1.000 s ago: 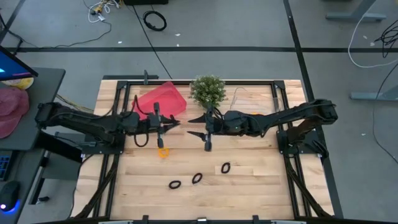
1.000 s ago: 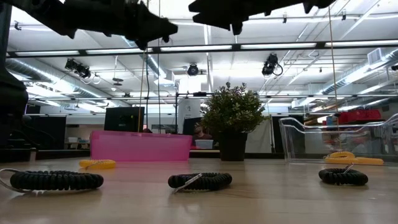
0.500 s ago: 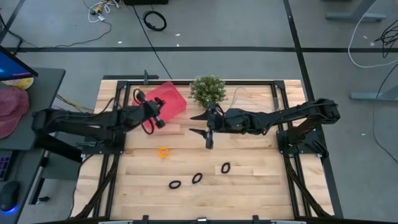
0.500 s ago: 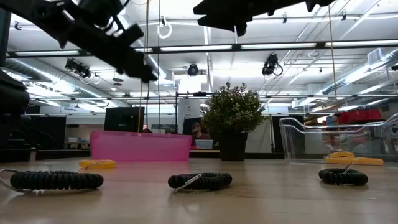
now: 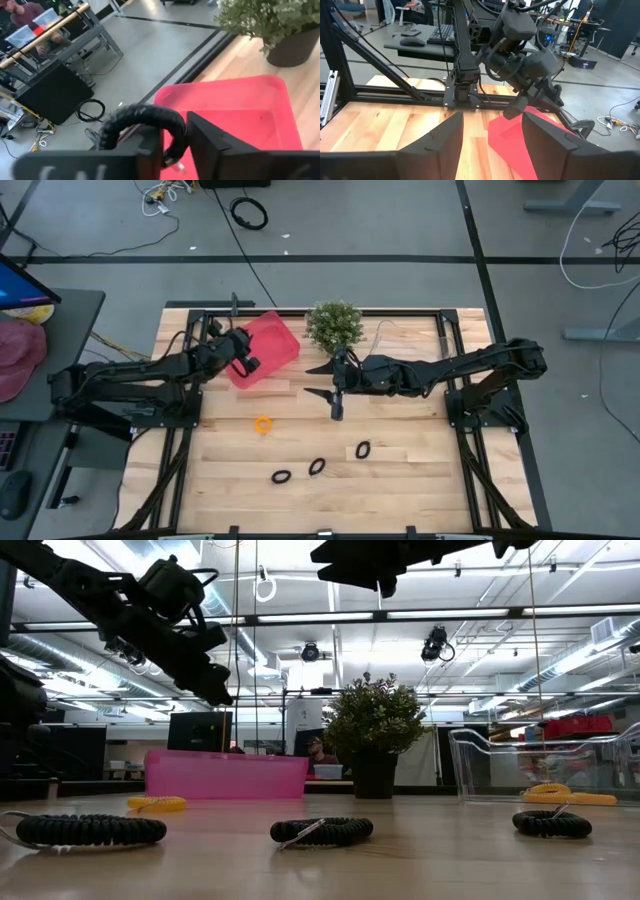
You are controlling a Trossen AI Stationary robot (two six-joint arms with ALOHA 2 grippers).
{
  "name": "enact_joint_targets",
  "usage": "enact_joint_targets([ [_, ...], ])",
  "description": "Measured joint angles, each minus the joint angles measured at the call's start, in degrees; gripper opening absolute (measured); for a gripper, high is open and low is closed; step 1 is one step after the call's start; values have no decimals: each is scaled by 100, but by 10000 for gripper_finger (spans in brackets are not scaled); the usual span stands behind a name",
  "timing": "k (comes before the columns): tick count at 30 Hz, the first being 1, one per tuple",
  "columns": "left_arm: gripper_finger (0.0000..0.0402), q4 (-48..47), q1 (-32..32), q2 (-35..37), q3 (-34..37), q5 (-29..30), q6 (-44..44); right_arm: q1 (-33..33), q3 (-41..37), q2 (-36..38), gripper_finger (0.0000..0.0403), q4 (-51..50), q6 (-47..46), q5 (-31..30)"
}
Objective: Sort spring keychains
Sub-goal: Put the top black spring keychain into the red bin, then put the orange spring keychain into the transparent bin
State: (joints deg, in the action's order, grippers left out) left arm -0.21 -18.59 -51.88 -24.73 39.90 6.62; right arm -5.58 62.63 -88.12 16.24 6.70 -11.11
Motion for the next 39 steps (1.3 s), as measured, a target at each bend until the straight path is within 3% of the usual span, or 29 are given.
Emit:
enact_joint_targets([
  [6, 167, -42, 2, 0, 0, -7, 1, 0, 0, 0, 206, 1, 0, -2],
  [11, 196, -43, 3, 0, 0, -6, 4, 0, 0, 0, 206, 1, 0, -2],
  [16, 197, -20, 0, 0, -2, 87, -69, 0, 0, 0, 206, 2, 0, -2],
  [20, 194, -583, -239, 0, -6, -298, -700, 0, 0, 0, 206, 3, -7, -2],
  [28, 193, -762, -409, 2, -269, -493, -757, 1, 0, 0, 206, 56, -19, -2],
  [39, 193, -702, -385, 17, -291, -1525, -902, -125, -2, 87, 206, -337, -20, -1],
])
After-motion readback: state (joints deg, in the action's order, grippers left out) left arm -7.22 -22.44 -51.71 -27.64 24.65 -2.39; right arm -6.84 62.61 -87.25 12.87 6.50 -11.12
